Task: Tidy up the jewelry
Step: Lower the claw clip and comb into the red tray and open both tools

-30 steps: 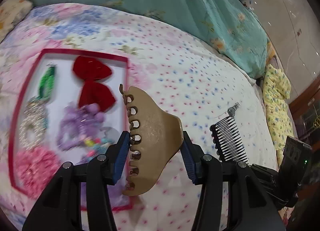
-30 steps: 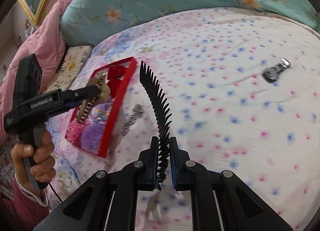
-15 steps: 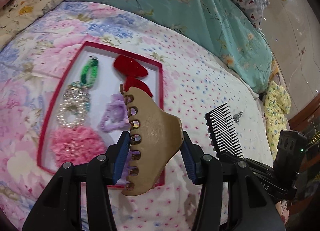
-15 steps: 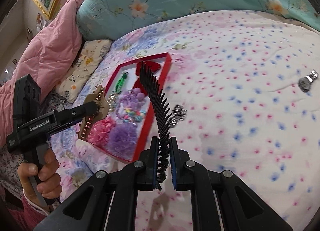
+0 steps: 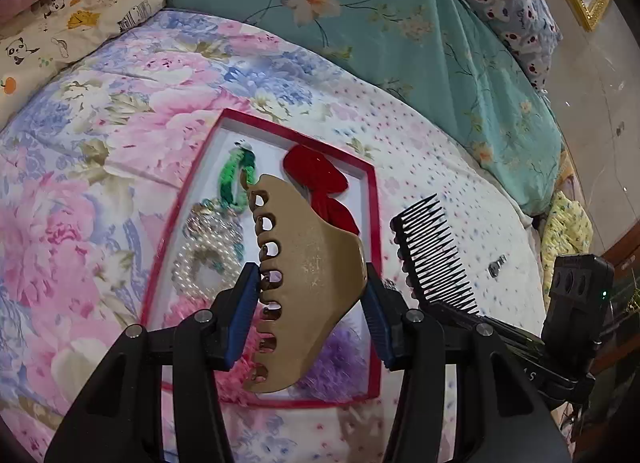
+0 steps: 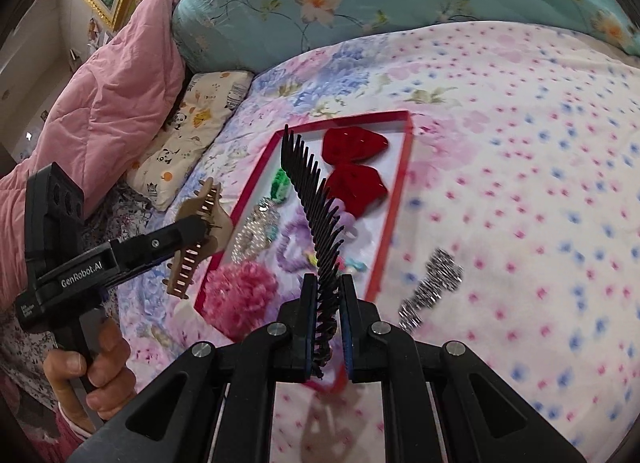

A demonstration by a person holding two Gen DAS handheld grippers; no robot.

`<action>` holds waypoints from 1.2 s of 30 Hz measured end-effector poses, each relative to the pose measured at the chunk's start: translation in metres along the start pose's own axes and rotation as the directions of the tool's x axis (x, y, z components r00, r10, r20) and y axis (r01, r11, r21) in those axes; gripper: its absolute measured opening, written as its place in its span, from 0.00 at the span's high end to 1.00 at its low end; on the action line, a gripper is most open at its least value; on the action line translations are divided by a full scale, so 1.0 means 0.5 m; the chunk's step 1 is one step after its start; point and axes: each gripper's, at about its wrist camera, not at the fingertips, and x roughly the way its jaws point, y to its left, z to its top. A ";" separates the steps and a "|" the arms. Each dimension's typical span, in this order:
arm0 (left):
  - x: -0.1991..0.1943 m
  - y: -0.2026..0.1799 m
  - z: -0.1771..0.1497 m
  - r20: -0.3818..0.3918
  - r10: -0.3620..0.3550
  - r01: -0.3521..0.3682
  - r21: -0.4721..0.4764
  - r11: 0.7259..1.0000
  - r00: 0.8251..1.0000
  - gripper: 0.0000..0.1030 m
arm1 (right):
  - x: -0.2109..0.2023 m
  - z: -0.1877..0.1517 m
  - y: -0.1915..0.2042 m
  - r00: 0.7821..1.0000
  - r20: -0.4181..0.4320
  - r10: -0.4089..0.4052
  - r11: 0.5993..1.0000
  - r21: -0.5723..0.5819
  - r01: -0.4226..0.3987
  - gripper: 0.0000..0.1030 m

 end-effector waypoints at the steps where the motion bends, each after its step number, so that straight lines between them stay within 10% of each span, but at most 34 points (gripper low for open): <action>1: 0.002 0.002 0.003 0.001 0.001 -0.001 0.000 1.000 1.000 0.52 | 0.007 0.007 0.004 1.000 -0.002 0.002 1.000 -0.001 -0.002 0.90; 13: 0.065 0.035 0.059 -0.011 0.031 -0.031 0.014 0.999 0.999 0.52 | 0.088 0.079 0.017 0.999 -0.009 -0.046 0.998 -0.040 0.046 0.90; 28: 0.160 0.078 0.119 -0.029 0.072 -0.072 0.013 0.997 0.997 0.52 | 0.208 0.145 0.017 0.952 0.035 -0.303 0.928 -0.217 0.304 0.90; 36: 0.194 0.094 0.115 -0.062 0.085 -0.085 0.002 0.996 0.994 0.52 | 0.222 0.142 0.009 0.968 0.026 -0.249 0.951 -0.185 0.250 0.85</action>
